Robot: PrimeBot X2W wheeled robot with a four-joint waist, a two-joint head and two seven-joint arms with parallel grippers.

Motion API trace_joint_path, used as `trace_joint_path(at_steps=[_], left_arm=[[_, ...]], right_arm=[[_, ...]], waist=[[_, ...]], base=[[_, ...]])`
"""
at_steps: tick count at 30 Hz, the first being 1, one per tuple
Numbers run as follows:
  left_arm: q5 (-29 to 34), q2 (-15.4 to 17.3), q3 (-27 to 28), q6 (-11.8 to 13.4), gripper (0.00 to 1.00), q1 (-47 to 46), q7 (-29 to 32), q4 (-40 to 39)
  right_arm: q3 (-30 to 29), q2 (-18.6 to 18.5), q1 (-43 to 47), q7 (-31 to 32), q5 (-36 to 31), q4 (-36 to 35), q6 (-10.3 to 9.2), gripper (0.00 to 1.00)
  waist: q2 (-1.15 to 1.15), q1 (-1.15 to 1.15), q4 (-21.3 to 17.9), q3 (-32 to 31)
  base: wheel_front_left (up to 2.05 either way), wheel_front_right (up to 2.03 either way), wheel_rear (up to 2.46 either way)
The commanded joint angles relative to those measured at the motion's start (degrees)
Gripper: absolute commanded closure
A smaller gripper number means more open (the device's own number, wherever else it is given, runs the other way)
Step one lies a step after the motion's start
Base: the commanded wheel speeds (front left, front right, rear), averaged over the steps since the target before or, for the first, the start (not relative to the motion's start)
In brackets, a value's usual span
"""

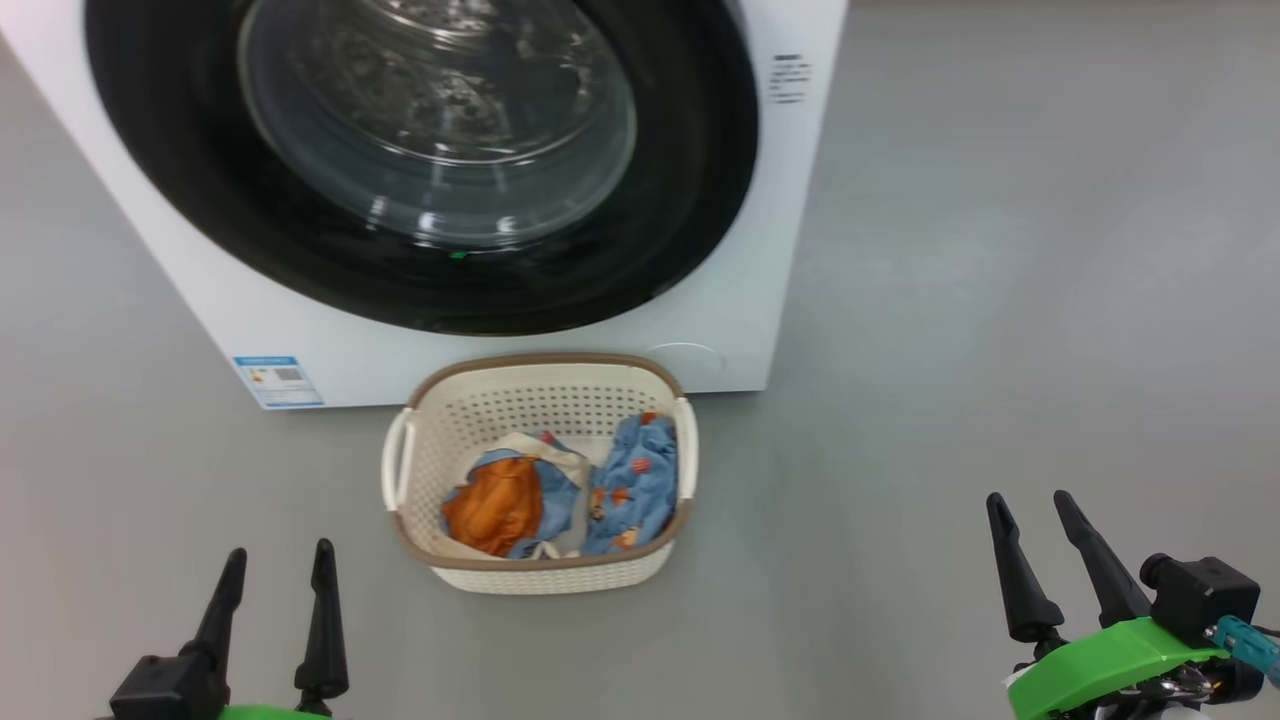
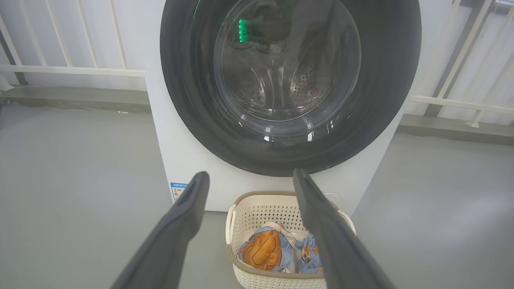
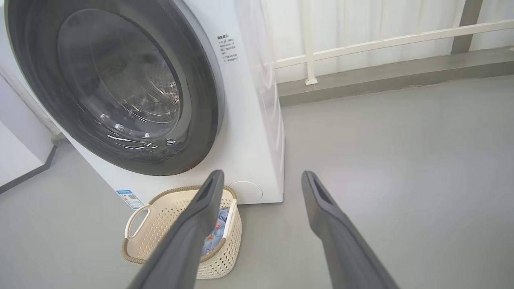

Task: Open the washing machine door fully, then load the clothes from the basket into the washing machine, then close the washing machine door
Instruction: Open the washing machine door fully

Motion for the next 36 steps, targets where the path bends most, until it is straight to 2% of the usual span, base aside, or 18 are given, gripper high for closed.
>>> trace_joint_path(at_steps=[1,10,26,32,33,35,36], left_arm=[[-0.5,0.5,1.7,0.0,0.00,-2.4,-0.6,-1.4],[-1.9,1.1,0.8,0.0,0.00,-2.4,-0.6,-1.5],[-2.8,0.6,-0.1,0.0,0.00,-1.8,-0.6,-1.4],[-3.1,0.1,-1.0,0.0,0.00,-1.8,-0.6,-1.5],[-3.2,0.0,-1.1,0.0,0.00,-2.0,-0.6,-1.5],[-3.4,-0.1,-1.3,0.0,0.00,-2.4,-0.6,-1.6],[-3.4,-0.2,-1.4,0.0,0.00,-2.6,-0.6,-1.6]], right_arm=[[1.0,-0.8,-2.0,-0.7,-0.4,-1.4,0.32,0.00],[1.0,-0.7,-2.1,-0.7,-0.3,-1.3,0.32,0.00],[1.5,-0.2,-3.7,-0.7,0.1,-1.0,0.32,0.00],[1.3,1.0,-7.0,-0.7,4.2,-1.2,0.32,0.00],[1.3,1.2,-7.8,-0.7,5.2,-1.2,0.32,0.19],[1.4,1.5,-9.6,-0.7,7.6,-1.3,0.32,1.00],[1.5,1.7,-10.6,-0.7,8.8,-1.3,0.32,1.00]], waist=[[0.00,0.00,0.0,0.1],[0.00,0.00,0.0,0.2],[0.00,0.00,0.1,0.8],[0.00,0.00,0.3,2.2],[0.00,0.00,0.3,2.5],[0.00,0.00,0.5,3.3],[0.00,0.00,0.6,3.7]], base=[[0.96,1.06,-2.02],[0.62,0.62,-1.24],[0.03,0.03,-0.05],[0.00,0.00,0.00],[0.00,0.00,0.00],[0.00,0.00,0.00],[0.00,0.00,0.00]])
